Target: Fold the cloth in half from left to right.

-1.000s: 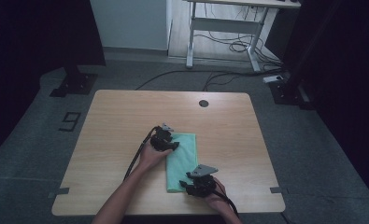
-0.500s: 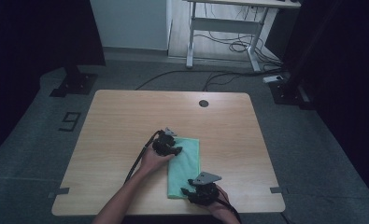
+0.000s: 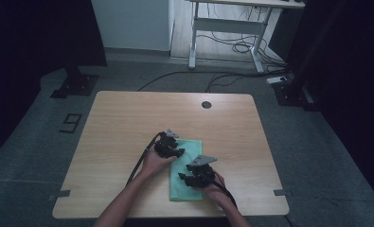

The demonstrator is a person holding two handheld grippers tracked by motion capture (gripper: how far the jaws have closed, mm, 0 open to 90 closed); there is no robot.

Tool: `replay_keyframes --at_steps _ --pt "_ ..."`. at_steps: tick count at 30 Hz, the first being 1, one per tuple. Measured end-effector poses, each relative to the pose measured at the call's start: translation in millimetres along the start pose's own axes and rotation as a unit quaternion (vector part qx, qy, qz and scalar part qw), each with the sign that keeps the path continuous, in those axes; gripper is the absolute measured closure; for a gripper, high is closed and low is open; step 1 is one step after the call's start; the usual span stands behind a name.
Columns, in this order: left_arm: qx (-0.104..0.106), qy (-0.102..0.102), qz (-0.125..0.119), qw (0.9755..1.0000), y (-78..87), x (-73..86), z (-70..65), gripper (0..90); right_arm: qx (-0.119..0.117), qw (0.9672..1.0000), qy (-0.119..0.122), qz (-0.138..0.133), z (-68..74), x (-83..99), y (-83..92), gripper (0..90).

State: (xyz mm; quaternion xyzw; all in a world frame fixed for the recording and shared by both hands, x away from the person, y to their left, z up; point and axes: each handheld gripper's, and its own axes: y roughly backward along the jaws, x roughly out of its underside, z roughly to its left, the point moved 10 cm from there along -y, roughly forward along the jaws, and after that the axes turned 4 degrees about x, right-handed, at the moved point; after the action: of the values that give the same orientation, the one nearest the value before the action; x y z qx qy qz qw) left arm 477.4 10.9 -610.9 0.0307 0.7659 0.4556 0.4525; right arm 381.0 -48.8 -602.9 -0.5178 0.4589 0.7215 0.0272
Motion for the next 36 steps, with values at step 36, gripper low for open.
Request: replay_keyframes --at_steps 36 --pt "0.009 0.003 -0.001 1.0000 1.5 -0.8 -0.7 51.7 -0.008 0.9999 0.013 -0.007 23.0 30.2 17.2 47.6"
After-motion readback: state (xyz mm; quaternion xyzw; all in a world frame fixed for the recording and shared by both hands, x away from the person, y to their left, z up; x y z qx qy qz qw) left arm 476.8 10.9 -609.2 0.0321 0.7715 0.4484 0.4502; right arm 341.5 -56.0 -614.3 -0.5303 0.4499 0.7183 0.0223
